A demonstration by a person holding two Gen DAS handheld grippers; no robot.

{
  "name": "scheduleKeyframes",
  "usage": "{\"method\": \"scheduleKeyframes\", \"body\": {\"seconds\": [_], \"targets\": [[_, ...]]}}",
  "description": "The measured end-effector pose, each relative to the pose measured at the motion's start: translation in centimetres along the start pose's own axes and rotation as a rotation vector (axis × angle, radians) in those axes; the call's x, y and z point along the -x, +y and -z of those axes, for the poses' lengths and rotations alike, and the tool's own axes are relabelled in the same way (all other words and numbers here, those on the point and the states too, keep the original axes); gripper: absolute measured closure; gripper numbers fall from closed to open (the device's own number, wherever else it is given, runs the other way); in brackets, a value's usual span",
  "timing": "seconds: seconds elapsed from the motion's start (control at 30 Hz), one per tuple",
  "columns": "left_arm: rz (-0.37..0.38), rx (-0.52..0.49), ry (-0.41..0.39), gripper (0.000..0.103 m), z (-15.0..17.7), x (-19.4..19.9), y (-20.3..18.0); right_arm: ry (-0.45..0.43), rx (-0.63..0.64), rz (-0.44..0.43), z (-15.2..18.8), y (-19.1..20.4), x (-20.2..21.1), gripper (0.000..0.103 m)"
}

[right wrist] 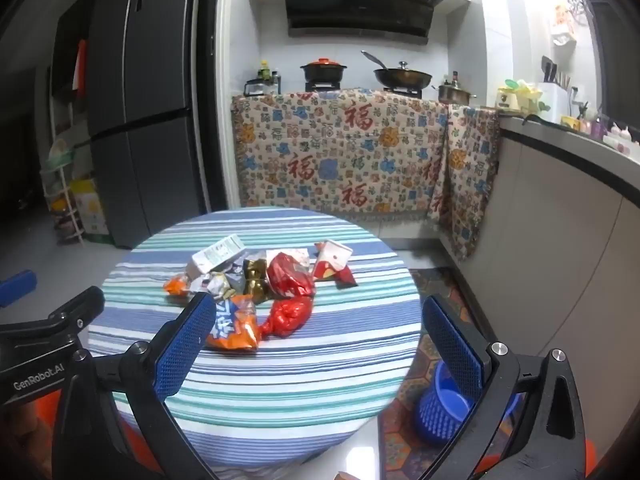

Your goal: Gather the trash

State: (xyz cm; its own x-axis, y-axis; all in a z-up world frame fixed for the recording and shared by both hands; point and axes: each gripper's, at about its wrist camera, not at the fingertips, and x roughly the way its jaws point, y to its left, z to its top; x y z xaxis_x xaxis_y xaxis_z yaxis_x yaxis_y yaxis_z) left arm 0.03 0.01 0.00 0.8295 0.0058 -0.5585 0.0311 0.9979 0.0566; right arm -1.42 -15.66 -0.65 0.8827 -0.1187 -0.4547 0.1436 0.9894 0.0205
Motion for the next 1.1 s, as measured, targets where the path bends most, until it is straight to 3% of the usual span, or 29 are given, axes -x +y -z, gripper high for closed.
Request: {"method": "scheduleKeyframes", "body": {"seconds": [1.1], "targets": [[0.016, -0.012, 0.017, 0.0, 0.54, -0.29, -0.41, -0.009, 0.008, 0.002, -0.06, 0.8, 0.07, 0.0]]}}
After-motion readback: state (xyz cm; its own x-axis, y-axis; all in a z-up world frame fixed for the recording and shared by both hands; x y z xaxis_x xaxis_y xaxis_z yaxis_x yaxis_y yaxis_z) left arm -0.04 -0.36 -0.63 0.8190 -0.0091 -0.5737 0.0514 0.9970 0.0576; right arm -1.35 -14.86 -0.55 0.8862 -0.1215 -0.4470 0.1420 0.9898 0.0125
